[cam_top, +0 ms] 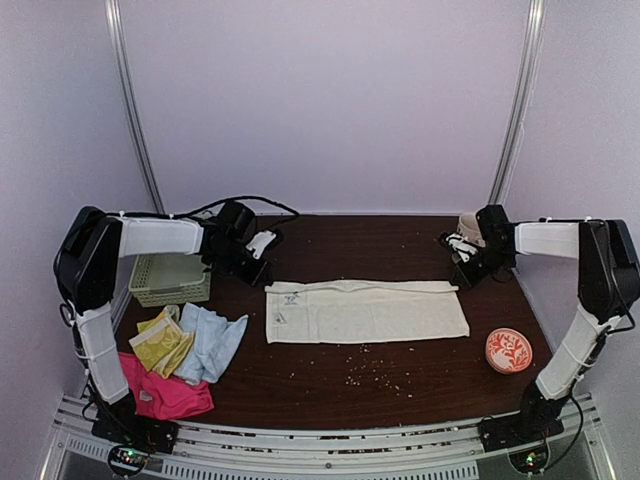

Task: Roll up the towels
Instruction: Fold the towel at the center of the board.

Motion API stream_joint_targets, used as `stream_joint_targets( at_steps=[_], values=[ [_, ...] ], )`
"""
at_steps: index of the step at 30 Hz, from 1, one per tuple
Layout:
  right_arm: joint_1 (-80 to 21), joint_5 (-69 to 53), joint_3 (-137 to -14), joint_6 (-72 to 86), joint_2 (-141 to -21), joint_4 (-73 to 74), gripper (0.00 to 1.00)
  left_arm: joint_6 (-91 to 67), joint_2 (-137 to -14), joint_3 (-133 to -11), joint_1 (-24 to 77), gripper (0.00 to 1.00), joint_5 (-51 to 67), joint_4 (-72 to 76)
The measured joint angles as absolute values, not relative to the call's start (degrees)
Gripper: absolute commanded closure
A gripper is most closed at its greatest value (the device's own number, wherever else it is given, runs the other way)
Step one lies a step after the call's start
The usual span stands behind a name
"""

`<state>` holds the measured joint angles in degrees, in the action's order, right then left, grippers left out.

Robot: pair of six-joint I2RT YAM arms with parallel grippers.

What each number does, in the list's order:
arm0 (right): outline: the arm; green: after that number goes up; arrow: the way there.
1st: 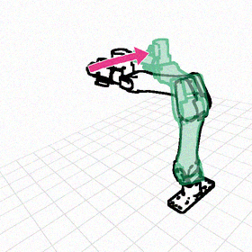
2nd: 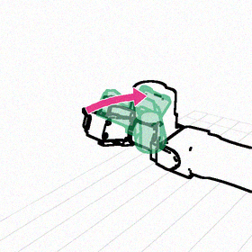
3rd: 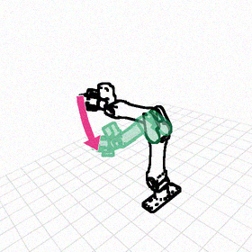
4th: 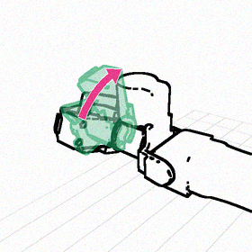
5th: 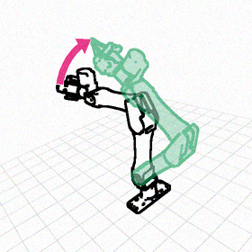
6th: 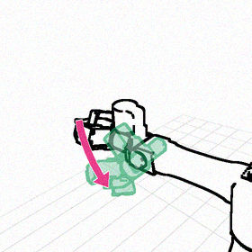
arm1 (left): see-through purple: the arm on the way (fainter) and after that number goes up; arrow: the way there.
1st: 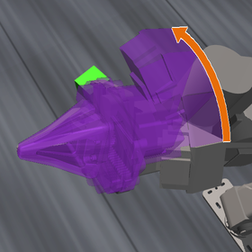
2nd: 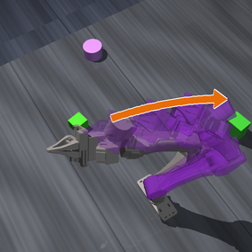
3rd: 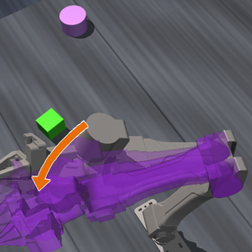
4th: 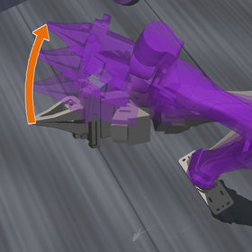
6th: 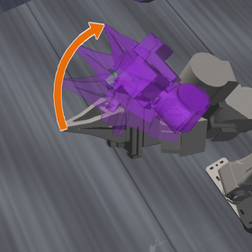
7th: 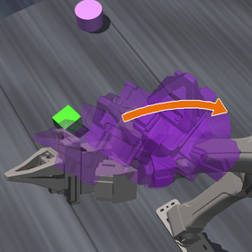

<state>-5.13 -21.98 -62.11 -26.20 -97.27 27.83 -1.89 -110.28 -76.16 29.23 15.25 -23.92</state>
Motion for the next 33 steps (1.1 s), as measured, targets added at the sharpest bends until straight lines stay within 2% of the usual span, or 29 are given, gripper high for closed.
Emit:
stream_joint_targets(
  at_steps=[11, 23, 33],
  values=[
    [-5.0, -22.1, -56.3, -29.5, -88.3, 30.4, 1.00, -0.1, -106.3, -73.4, 29.7, 1.00, 19.8, -30.0],
    [-4.7, -24.7, -49.0, -35.7, -84.8, 34.3, 1.00, 1.0, -105.2, -70.6, 31.1, 1.00, 23.6, -33.3],
    [-4.4, -24.9, -47.7, -40.1, -84.6, 36.1, 1.00, 2.0, -105.2, -68.4, 32.3, 1.00, 25.6, -34.7]
  ],
)
